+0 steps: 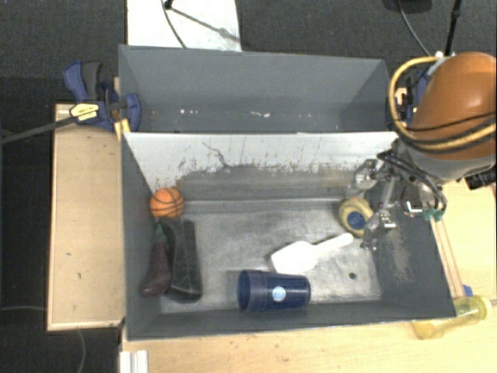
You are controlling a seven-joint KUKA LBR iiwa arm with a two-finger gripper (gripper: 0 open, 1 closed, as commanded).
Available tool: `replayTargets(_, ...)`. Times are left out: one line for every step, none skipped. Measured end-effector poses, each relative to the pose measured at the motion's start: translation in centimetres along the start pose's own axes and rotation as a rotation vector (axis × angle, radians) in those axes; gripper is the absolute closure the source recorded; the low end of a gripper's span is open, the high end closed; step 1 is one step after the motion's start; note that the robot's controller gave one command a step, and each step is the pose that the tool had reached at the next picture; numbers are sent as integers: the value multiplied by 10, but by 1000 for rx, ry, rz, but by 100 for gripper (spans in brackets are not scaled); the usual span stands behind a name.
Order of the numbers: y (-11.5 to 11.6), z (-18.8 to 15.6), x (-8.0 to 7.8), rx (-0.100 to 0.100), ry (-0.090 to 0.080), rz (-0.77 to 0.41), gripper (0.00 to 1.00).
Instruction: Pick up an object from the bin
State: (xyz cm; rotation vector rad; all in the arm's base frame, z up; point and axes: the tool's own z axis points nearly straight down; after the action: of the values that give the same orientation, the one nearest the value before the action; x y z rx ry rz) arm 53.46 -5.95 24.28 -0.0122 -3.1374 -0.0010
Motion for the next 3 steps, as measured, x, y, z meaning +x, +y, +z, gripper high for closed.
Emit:
replayTargets(0,-4,-2,1,-8,-2,0)
replayTargets(15,49,-1,1,-10,-141,0)
replayTargets(40,79,-17,2,-9,-433,0)
